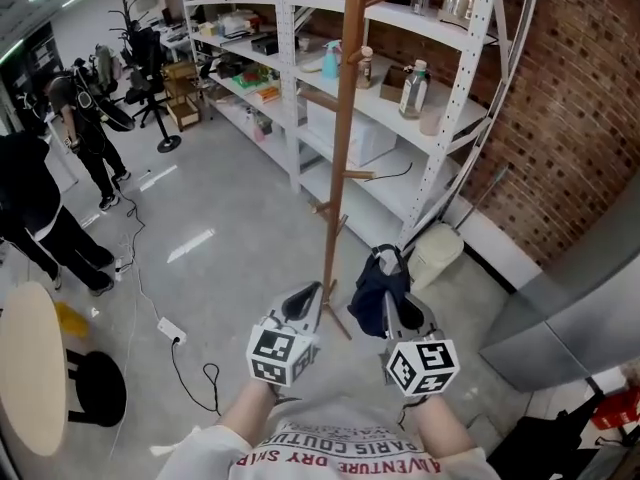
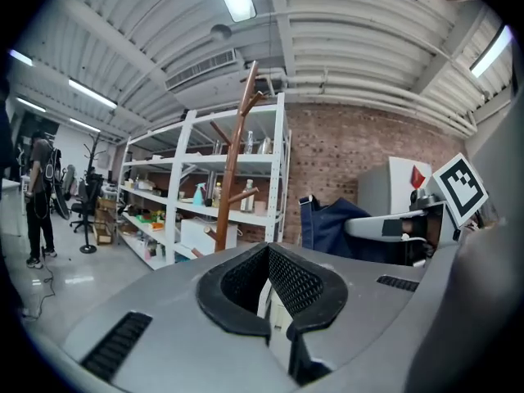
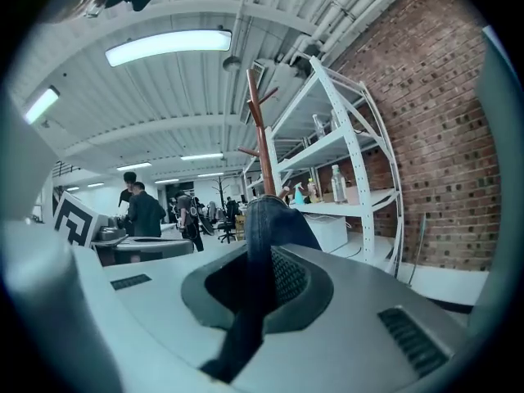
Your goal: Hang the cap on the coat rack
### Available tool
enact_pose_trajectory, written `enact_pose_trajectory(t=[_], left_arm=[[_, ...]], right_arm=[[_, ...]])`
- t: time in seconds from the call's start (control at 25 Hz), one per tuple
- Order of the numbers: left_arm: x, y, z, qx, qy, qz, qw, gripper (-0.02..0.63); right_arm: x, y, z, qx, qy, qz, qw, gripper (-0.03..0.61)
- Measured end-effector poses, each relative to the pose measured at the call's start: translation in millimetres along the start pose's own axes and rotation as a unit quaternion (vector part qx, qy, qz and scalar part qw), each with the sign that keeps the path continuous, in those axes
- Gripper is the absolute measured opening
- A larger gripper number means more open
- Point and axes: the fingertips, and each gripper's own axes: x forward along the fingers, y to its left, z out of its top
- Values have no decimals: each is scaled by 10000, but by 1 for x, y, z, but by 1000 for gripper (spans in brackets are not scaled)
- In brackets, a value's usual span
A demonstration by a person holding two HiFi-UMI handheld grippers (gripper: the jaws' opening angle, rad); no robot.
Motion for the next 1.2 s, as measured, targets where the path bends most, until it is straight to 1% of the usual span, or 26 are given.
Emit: enact_pose_trajectory(t=[0.12, 0.24, 0.48, 0.6, 0.76, 0.96, 1.2], left_arm=[[7, 1, 0, 50, 43, 149, 9999, 6], [13, 8, 6, 144, 7, 230, 9996, 6], [23, 26, 15, 105, -40, 155, 9998, 6], [29, 37, 25, 80, -145, 129, 9998, 6], [39, 49, 41, 158, -283, 58, 9995, 6], [46, 57, 41, 162, -252, -11, 9996, 6], [52, 54, 38, 169, -205, -228, 9994, 6]], right_arm=[[9, -7, 16, -170, -118, 222, 9995, 18], [21, -10, 40, -268, -322, 387, 9984, 18], [44, 3, 94, -743, -769, 614, 9924, 18], [56, 13, 125, -1010, -1048, 609, 9875, 18], [73, 21, 174, -1143, -1484, 535, 9808, 18], [86, 33, 221, -1455, -1886, 525, 9698, 18], [92, 43, 271, -1764, -2321, 379, 9558, 18]])
